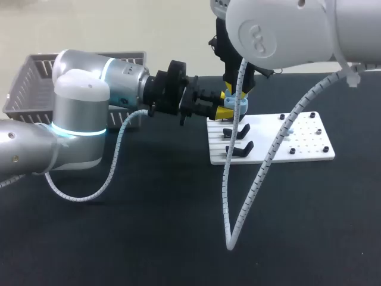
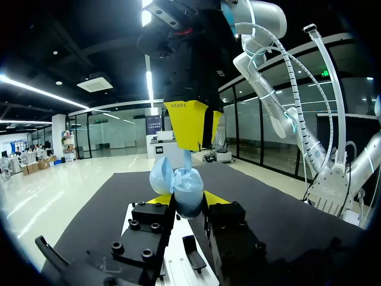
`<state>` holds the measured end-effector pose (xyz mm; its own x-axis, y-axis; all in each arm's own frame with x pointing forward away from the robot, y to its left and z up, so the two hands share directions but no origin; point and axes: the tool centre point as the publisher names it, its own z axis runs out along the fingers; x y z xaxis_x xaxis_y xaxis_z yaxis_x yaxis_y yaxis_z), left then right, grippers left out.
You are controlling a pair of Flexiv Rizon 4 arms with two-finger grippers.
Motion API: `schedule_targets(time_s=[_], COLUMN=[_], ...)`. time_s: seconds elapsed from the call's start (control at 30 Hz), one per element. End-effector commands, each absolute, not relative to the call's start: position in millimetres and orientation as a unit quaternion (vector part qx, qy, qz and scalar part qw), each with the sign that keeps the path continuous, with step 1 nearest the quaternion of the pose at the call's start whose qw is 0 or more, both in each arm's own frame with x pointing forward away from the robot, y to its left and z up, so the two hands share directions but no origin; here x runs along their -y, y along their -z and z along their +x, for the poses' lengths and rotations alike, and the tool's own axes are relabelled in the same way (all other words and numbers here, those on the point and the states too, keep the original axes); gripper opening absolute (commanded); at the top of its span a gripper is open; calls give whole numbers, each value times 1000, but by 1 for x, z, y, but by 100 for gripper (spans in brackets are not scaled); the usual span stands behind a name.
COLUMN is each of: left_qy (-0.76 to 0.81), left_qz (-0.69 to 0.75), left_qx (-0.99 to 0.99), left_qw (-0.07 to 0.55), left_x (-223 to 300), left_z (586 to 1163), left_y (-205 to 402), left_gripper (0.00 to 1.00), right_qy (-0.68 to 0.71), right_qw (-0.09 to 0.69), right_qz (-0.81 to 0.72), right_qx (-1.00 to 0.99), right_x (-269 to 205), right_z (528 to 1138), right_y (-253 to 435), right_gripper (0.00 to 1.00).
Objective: Pick up each earbud case from the left stands, insert the matching earbuds, close the lid, and place the case in the box.
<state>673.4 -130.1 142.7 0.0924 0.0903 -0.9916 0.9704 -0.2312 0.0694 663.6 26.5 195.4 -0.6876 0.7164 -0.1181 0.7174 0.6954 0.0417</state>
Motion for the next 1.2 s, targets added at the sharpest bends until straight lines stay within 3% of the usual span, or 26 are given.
schedule_targets(time_s=[0.03, 0.87, 0.9, 0.93, 0.97, 1.2], left_qy=[507, 507, 507, 507, 507, 507], left_qz=[598, 598, 598, 598, 598, 598], left_qx=[-443, -443, -443, -443, -443, -443], left_qw=[435, 435, 435, 435, 435, 435], left_x=[130, 130, 130, 130, 130, 130], left_z=[673, 673, 673, 673, 673, 673], left_y=[-142, -142, -142, -142, -142, -142], left_gripper=[0, 0, 0, 0, 0, 0], right_qy=[-3, 7, 3, 1, 0, -34], right_qw=[67, 68, 64, 64, 65, 76], right_qz=[391, 399, 400, 400, 399, 386], right_qx=[-918, -914, -914, -914, -915, -919], right_x=[-22, -23, -23, -23, -23, -20], right_z=[663, 671, 671, 670, 669, 648], right_y=[-193, -183, -183, -183, -183, -198], right_gripper=[0, 0, 29, 94, 100, 100])
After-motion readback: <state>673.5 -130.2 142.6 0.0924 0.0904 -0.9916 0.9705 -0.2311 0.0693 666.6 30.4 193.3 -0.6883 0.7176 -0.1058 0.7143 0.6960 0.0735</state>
